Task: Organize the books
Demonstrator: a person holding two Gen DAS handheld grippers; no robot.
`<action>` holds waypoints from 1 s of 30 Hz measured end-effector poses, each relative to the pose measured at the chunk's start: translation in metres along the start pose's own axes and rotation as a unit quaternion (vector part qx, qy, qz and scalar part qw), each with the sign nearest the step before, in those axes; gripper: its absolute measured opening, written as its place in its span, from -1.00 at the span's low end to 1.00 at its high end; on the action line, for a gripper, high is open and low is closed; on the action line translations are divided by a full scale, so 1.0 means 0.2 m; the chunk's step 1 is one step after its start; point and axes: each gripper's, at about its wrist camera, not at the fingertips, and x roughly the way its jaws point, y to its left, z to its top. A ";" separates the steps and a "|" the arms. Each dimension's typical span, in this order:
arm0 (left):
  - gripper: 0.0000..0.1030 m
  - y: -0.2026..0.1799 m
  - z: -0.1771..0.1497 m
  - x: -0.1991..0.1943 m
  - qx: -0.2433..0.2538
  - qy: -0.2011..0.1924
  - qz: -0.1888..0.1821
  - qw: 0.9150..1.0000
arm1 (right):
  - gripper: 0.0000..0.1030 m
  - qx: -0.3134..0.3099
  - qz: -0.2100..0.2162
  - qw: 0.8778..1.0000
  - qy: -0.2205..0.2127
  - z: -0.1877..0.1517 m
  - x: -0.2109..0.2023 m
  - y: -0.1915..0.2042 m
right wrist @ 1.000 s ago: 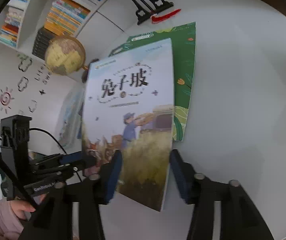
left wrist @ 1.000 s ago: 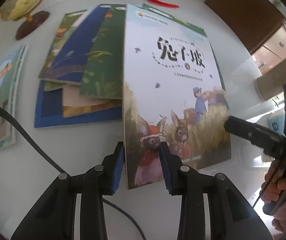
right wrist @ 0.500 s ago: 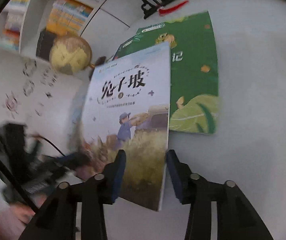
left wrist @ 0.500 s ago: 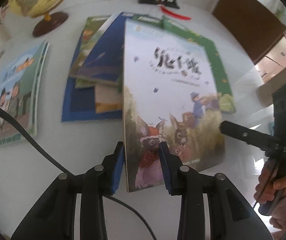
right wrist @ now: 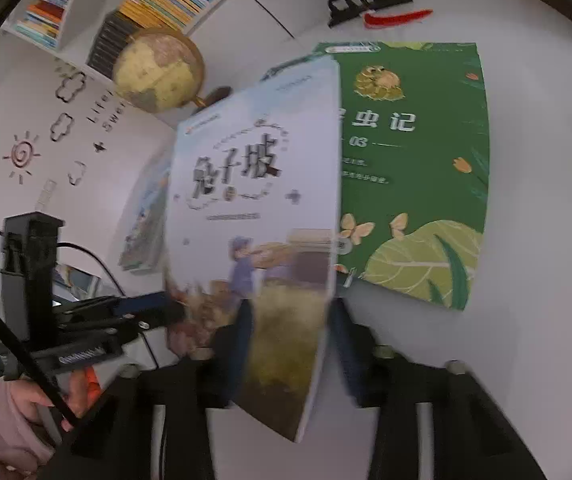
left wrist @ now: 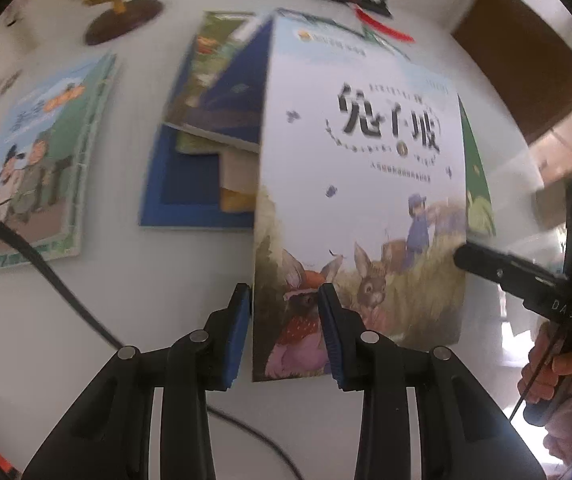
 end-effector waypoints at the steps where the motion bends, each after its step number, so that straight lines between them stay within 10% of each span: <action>1: -0.39 0.04 0.00 -0.03 -0.011 -0.008 -0.011 1.000 | -0.69 0.001 0.005 1.000 0.002 0.00 -0.01 -0.01; 7: -0.40 0.19 -0.01 -0.18 -0.054 -0.046 -0.092 0.993 | -0.85 -0.083 0.059 0.994 -0.042 0.06 -0.17 0.20; 17: -0.39 0.27 -0.02 -0.13 -0.091 -0.051 -0.106 0.989 | -0.48 -0.069 -0.045 0.996 -0.023 0.11 0.07 0.22; 22: -0.39 0.23 -0.02 -0.02 -0.060 -0.017 -0.080 0.995 | -0.19 -0.074 -0.028 0.996 -0.042 0.07 0.06 0.18; 28: -0.38 0.19 0.03 -0.04 -0.056 -0.028 -0.088 0.994 | -0.24 -0.062 -0.044 0.997 -0.018 0.05 0.08 0.22; 30: -0.38 0.21 0.04 -0.09 -0.057 -0.041 -0.108 0.992 | -0.53 -0.072 -0.046 0.996 -0.030 0.04 0.05 0.24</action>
